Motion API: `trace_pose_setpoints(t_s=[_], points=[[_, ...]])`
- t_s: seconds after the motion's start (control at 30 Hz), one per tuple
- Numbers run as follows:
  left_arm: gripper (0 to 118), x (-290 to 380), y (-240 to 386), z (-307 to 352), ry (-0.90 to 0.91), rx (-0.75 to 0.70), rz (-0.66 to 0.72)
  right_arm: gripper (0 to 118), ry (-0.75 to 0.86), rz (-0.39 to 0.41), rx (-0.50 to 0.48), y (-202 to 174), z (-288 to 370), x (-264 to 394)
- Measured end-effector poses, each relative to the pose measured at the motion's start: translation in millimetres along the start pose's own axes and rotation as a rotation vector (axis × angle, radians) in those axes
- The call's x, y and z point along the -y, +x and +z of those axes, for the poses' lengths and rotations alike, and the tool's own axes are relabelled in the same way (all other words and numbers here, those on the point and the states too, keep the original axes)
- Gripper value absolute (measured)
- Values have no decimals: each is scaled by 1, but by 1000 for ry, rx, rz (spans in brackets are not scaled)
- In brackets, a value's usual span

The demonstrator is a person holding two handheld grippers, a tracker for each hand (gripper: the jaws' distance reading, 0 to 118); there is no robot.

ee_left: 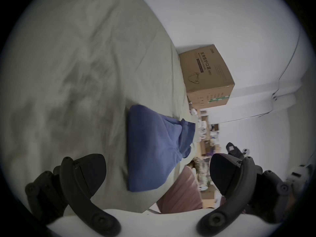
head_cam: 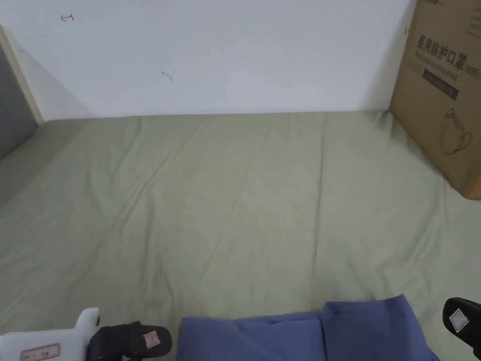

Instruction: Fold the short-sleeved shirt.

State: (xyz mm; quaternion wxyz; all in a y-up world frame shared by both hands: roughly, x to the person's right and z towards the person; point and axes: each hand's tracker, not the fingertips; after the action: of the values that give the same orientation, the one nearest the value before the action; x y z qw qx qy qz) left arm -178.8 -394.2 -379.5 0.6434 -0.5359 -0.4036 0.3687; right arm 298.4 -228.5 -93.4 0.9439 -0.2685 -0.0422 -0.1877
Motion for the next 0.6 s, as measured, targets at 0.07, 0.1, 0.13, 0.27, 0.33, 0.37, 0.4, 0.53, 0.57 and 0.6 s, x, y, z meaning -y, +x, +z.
trace_pose_setpoints(t_s=[0.07, 0.1, 0.13, 0.27, 0.33, 0.37, 0.4, 0.53, 0.57, 0.6], points=[[118, -1, -23, -29, -58, 68, 67, 0, -13, 41, 2, -10, -4, -2], [118, 2, -31, -49, -84, 113, 93, 0, -21, 51, 6, -16, -6, -4], [118, 1, -28, -58, -64, 194, 60, 0, -22, 51, 5, -20, -7, -6], [118, -19, -57, -91, -45, 377, 116, 0, -28, 31, -29, -33, -10, -11], [72, -11, -50, -96, -16, 395, 111, 0, -38, 30, -39, -38, -14, -13], [15, -11, -53, -95, -9, 347, 88, 0, -43, 33, -40, -40, -16, -14], [4, -9, -58, -97, 2, 211, 71, 0, -47, 39, -41, -42, -18, -14], [5, -10, -60, -97, -20, 116, 41, 0, -51, 40, -43, -43, -23, -13], [5, -11, -59, -97, 0, 129, 41, 0, -55, 32, -47, -42, -24, -13], [5, -13, -52, -95, 0, 105, 30, 0, -59, 19, -52, -39, -24, -12]])
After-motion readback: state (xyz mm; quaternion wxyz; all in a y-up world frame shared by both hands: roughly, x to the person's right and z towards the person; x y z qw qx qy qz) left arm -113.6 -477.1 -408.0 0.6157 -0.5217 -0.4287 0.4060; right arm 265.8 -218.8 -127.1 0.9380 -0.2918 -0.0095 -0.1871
